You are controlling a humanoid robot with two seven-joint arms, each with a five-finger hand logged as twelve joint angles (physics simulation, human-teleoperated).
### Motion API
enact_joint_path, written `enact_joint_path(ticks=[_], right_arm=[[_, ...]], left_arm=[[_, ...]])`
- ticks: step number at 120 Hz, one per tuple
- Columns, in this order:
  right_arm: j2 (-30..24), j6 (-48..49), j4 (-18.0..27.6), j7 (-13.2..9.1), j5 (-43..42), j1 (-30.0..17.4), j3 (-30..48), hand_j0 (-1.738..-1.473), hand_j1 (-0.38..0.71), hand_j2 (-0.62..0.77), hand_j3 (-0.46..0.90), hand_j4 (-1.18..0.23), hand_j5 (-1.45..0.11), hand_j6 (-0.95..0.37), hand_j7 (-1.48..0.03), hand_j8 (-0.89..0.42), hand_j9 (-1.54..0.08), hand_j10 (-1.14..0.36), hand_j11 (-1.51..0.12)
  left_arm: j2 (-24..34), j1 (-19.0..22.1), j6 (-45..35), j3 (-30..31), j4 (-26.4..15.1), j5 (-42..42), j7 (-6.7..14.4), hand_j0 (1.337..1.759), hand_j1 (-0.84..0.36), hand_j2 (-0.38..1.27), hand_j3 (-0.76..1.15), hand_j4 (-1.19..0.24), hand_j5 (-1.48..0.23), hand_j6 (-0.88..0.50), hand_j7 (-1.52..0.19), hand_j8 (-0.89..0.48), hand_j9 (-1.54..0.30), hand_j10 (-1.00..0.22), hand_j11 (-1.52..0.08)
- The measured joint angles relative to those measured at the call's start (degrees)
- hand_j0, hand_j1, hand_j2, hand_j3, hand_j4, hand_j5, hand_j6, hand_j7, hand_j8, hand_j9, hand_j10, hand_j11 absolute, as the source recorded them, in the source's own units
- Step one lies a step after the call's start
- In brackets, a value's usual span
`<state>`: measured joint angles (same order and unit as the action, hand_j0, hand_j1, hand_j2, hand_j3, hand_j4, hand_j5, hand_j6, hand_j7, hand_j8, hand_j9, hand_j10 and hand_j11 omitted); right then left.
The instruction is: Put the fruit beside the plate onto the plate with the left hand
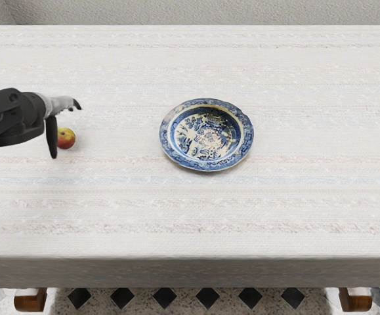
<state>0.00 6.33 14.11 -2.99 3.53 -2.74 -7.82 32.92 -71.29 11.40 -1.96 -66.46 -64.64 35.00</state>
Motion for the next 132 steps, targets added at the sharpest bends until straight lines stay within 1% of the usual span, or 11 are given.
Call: enact_joint_path(ticks=[9,17,41,55,73,104,126,132], right_arm=[[0.0,0.0,0.0,0.0,0.0,0.0,0.0,-1.658,-0.33,0.00,0.00,-0.01,-0.02,-0.01,-0.02,-0.01,-0.02,-0.01,-0.02],[0.0,0.0,0.0,0.0,0.0,0.0,0.0,-1.658,-0.33,0.00,0.00,-0.01,-0.02,-0.01,-0.02,-0.01,-0.02,-0.01,-0.02],[0.0,0.0,0.0,0.0,0.0,0.0,0.0,-1.658,-0.33,0.00,0.00,-0.01,-0.02,-0.01,-0.02,-0.01,-0.02,-0.01,-0.02],[0.0,0.0,0.0,0.0,0.0,0.0,0.0,-1.658,-0.33,0.00,0.00,-0.01,-0.02,-0.01,-0.02,-0.01,-0.02,-0.01,-0.02],[0.0,0.0,0.0,0.0,0.0,0.0,0.0,-1.658,-0.33,0.00,0.00,-0.01,-0.02,-0.01,-0.02,-0.01,-0.02,-0.01,-0.02],[0.0,0.0,0.0,0.0,0.0,0.0,0.0,-1.658,-0.33,0.00,0.00,-0.01,-0.02,-0.01,-0.02,-0.01,-0.02,-0.01,-0.02],[0.0,0.0,0.0,0.0,0.0,0.0,0.0,-1.658,-0.33,0.00,0.00,-0.01,-0.02,-0.01,-0.02,-0.01,-0.02,-0.01,-0.02],[0.0,0.0,0.0,0.0,0.0,0.0,0.0,-1.658,-0.33,0.00,0.00,-0.01,-0.02,-0.01,-0.02,-0.01,-0.02,-0.01,-0.02]], left_arm=[[-1.6,0.8,-0.9,0.0,0.4,-0.5,0.0,1.658,0.15,0.04,0.00,-0.17,-0.22,-0.17,-0.22,-0.17,-0.22,-0.17,-0.22],[-1.8,0.9,-1.7,0.3,0.5,-1.4,0.0,1.658,0.14,0.04,0.00,-0.18,-0.23,-0.18,-0.23,-0.18,-0.23,-0.18,-0.23],[-3.2,0.9,-6.1,3.7,0.7,-3.0,0.0,1.658,0.13,0.04,0.00,-0.19,-0.24,-0.19,-0.24,-0.19,-0.24,-0.19,-0.24],[-3.6,2.0,-8.5,4.8,0.9,-4.6,0.0,1.658,0.12,0.04,0.00,-0.20,-0.25,-0.20,-0.25,-0.20,-0.25,-0.20,-0.25],[-4.2,3.4,-10.1,5.3,1.3,-6.6,0.0,1.658,0.12,0.04,0.00,-0.20,-0.25,-0.20,-0.25,-0.20,-0.25,-0.20,-0.25],[-4.3,3.7,-10.7,6.2,1.9,-7.4,0.0,1.658,0.09,0.05,0.00,-0.22,-0.28,-0.22,-0.28,-0.22,-0.28,-0.22,-0.28],[-4.3,3.8,-13.3,6.3,2.1,-8.1,0.0,1.658,0.07,0.05,0.00,-0.24,-0.30,-0.24,-0.30,-0.24,-0.30,-0.24,-0.30],[-4.3,5.2,-14.4,6.4,2.5,-8.6,0.0,1.658,0.07,0.05,0.00,-0.24,-0.31,-0.24,-0.31,-0.24,-0.31,-0.24,-0.31]])
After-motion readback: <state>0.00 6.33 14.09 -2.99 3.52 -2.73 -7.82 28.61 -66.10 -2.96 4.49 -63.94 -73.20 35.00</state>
